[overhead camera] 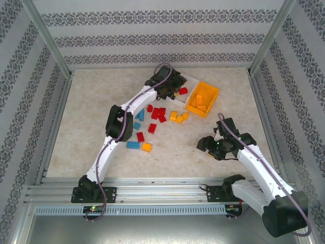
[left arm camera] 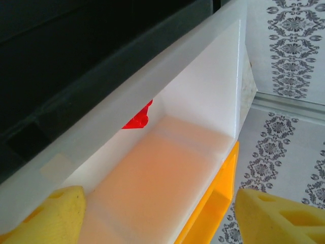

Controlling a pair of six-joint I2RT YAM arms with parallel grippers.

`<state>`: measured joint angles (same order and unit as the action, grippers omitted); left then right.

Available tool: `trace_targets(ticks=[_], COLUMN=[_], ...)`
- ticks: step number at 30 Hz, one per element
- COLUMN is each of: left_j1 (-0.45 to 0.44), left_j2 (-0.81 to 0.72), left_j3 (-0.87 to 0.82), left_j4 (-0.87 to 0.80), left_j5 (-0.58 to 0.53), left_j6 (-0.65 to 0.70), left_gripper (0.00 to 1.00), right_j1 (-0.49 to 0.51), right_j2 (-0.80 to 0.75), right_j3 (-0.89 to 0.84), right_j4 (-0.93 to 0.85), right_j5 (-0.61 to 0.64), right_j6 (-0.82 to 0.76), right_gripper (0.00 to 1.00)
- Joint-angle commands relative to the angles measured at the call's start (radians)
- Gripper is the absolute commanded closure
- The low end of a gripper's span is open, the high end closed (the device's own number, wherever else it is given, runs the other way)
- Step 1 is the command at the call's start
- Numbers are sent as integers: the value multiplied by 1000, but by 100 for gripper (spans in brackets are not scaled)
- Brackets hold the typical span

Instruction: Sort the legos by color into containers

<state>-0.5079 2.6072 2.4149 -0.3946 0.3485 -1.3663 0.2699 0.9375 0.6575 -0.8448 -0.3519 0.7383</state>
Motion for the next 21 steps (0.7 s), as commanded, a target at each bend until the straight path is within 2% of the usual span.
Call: trace_targets(ticks=[1, 8, 11, 15, 18, 21], left_j1=[22, 28, 28, 29, 28, 38], left_j2=[-64, -163, -234, -372, -505, -691], left_j3=[24, -3, -8, -51, -154, -410], left_j4=[3, -51, -151, -345, -500, -513], left_j5=[65, 160, 177, 136, 51, 1], left_j6=[81, 280, 381, 566, 719, 791], left_gripper=[22, 22, 22, 22, 21, 20], right_j1=[42, 154, 168, 171, 195, 225], right_j2=[7, 94, 133, 248, 370, 457], right_j3=[49, 107, 135, 244, 331, 376], right_j4=[-41, -26, 3, 9, 17, 52], right_j5=[93, 177, 161, 125, 83, 33], right_j6=[82, 157, 183, 98, -2, -64], right_gripper=[39, 38, 38, 37, 37, 37])
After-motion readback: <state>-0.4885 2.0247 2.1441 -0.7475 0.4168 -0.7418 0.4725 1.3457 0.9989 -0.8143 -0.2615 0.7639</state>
